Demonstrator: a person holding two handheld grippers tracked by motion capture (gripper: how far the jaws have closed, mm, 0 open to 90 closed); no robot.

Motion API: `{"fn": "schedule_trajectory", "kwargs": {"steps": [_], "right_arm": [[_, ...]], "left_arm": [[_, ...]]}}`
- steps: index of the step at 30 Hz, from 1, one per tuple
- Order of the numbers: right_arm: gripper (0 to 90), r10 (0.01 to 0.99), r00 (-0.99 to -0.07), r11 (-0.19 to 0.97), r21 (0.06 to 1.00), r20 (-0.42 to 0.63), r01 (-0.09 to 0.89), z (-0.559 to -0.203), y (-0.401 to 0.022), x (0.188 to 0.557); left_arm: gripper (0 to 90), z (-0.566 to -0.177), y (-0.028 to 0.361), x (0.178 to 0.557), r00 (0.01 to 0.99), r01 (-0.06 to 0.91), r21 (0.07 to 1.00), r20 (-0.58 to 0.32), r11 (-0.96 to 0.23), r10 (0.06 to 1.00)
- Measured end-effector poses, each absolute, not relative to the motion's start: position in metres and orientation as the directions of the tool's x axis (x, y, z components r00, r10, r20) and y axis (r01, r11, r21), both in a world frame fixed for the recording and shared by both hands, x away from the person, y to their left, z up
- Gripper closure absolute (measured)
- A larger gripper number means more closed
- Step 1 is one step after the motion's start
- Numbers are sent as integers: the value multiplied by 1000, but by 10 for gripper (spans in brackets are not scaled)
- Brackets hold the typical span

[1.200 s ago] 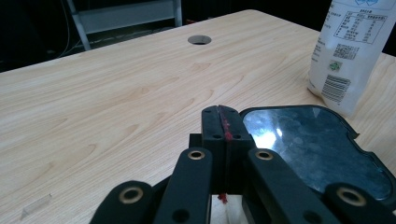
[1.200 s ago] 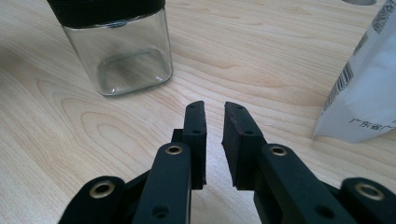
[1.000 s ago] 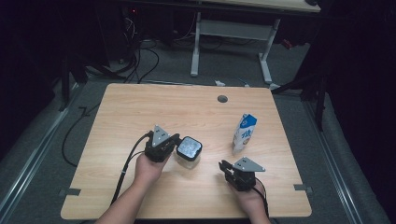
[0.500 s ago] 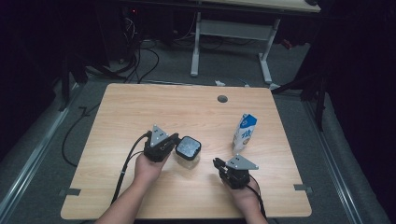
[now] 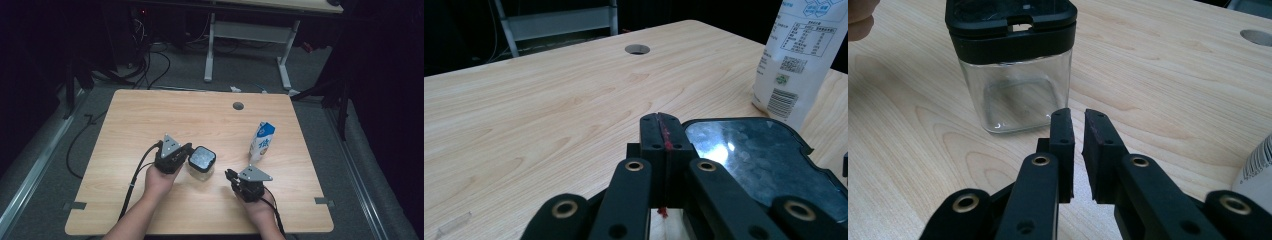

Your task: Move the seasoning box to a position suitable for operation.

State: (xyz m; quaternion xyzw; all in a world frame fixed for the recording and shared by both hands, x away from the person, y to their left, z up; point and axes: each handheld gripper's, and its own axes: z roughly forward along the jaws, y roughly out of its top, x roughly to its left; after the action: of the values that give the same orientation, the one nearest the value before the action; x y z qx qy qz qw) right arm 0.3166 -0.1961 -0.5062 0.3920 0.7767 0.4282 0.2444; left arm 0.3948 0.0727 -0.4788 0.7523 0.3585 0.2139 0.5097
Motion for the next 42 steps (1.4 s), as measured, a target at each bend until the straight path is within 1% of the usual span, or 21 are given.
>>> {"fn": "schedule_trajectory", "kwargs": {"steps": [16,19,21,26,31,33,42], "right_arm": [[830,820,-572,312,866,-38,390,-506,-196,317],[873,821,-570,303,873,-35,383,-504,-194,319],[898,821,-570,294,878,-29,379,-501,-191,320],[899,808,-589,282,893,-24,350,-490,-178,327],[899,789,-614,296,898,-36,326,-481,-161,334],[899,786,-617,294,898,-31,329,-480,-156,337],[898,779,-626,300,903,-45,308,-473,-146,344]], "left_arm": [[900,-480,74,395,645,325,922,-53,-211,762],[900,-481,74,396,648,327,922,-58,-208,760],[900,-481,74,396,647,327,922,-59,-207,761],[900,-481,75,396,649,327,921,-56,-213,758],[900,-481,75,397,649,329,920,-57,-212,759],[900,-482,76,396,649,328,920,-56,-212,759],[900,-481,80,396,644,330,918,-50,-218,763]]}}
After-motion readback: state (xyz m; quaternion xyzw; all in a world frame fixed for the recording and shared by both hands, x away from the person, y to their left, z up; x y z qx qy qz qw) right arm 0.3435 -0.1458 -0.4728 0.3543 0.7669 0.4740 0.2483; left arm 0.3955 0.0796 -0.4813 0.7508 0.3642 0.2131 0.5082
